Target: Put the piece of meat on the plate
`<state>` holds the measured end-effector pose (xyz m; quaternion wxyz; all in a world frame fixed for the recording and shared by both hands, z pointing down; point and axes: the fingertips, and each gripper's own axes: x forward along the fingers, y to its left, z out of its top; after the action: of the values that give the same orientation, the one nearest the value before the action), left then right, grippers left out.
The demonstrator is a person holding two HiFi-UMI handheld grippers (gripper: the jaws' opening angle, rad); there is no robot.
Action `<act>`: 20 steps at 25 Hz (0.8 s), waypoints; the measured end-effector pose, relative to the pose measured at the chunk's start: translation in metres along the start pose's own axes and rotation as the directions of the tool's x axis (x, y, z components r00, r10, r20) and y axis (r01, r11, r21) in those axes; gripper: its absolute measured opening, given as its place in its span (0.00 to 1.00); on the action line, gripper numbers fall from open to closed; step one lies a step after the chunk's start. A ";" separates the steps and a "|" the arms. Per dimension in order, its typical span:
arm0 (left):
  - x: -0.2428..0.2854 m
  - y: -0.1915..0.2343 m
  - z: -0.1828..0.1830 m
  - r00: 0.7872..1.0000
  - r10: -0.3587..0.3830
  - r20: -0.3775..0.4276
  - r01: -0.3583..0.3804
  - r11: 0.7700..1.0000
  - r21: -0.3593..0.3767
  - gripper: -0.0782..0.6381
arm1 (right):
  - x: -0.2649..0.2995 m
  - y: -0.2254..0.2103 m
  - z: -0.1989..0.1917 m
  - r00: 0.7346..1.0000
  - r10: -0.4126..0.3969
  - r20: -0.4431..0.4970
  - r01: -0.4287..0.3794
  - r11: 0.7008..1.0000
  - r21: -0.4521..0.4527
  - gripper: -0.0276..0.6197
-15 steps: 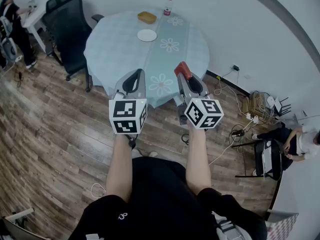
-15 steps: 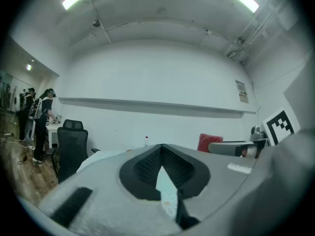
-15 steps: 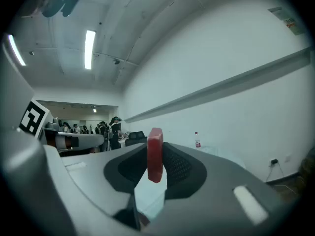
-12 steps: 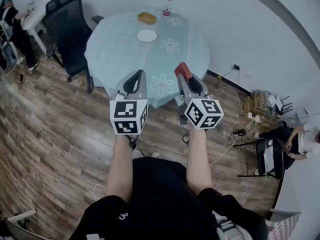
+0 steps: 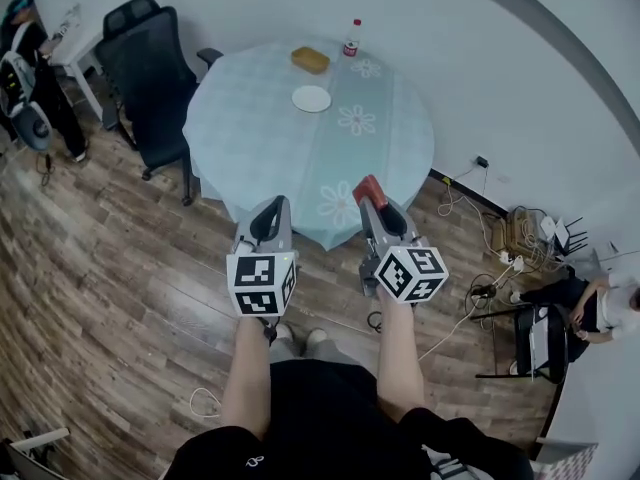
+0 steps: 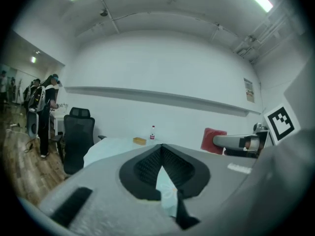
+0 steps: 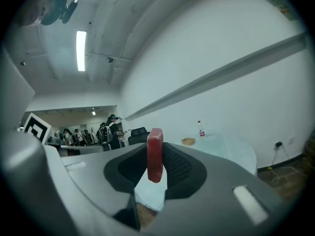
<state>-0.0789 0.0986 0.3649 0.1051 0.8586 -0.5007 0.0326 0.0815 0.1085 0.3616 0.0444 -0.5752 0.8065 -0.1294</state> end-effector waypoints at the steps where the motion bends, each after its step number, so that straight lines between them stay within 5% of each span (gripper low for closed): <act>1: -0.001 0.008 -0.009 1.000 0.009 -0.021 -0.010 1.000 -0.022 0.10 | 0.004 0.002 -0.005 1.000 0.002 -0.009 -0.002 1.000 0.018 0.20; 7: 0.019 0.057 -0.037 0.996 0.044 -0.074 -0.052 0.994 -0.101 0.10 | 0.044 0.014 -0.031 0.997 0.022 -0.074 -0.021 1.000 0.021 0.20; 15: 0.067 0.029 -0.025 0.999 -0.032 -0.039 0.028 0.994 -0.103 0.10 | 0.053 -0.026 -0.011 0.998 -0.023 -0.053 0.023 1.000 0.003 0.20; 20: 0.118 0.029 -0.047 0.995 -0.062 -0.081 0.053 0.993 -0.107 0.10 | 0.096 -0.075 -0.032 0.995 -0.041 -0.096 0.050 0.995 0.086 0.20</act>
<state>-0.0430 -0.0058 0.4344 0.1720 0.8638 -0.4720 0.0394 0.1108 0.0004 0.4188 0.0288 -0.5841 0.7878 -0.1930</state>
